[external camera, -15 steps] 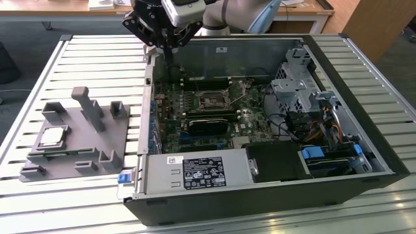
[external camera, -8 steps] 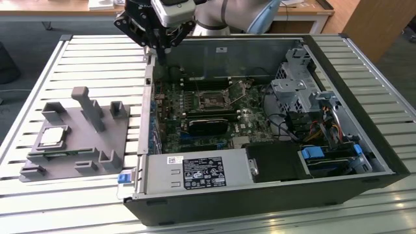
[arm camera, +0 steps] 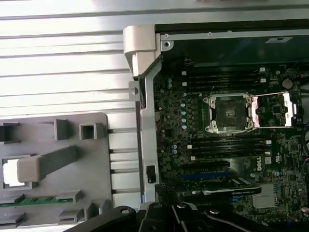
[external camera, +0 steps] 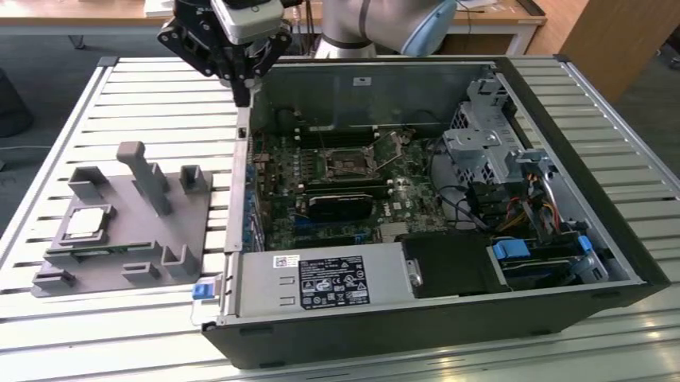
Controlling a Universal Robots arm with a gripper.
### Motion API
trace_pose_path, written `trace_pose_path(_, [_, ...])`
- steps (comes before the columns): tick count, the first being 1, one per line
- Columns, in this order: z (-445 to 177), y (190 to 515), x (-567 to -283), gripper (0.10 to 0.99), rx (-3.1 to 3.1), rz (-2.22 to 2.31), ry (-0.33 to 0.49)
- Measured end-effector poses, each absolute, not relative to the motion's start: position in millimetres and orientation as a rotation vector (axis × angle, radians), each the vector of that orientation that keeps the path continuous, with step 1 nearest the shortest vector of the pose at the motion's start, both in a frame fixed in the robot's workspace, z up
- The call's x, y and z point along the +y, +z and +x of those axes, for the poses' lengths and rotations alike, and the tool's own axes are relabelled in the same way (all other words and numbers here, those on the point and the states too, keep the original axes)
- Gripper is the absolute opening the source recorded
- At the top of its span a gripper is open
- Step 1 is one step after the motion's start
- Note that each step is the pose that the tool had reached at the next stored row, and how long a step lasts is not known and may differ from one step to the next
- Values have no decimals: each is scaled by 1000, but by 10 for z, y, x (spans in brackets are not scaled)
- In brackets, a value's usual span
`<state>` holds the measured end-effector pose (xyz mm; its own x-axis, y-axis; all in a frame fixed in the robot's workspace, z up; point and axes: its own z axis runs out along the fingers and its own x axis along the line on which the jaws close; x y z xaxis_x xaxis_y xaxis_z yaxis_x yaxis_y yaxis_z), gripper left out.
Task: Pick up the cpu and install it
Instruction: 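Reach for the cpu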
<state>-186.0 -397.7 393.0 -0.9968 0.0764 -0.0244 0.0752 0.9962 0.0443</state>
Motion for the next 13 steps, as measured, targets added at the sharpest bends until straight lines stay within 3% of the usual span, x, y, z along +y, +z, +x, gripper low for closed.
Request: trace_pose_path(13, [-2120, 3922, -3974, 106, 3113, 118, 68])
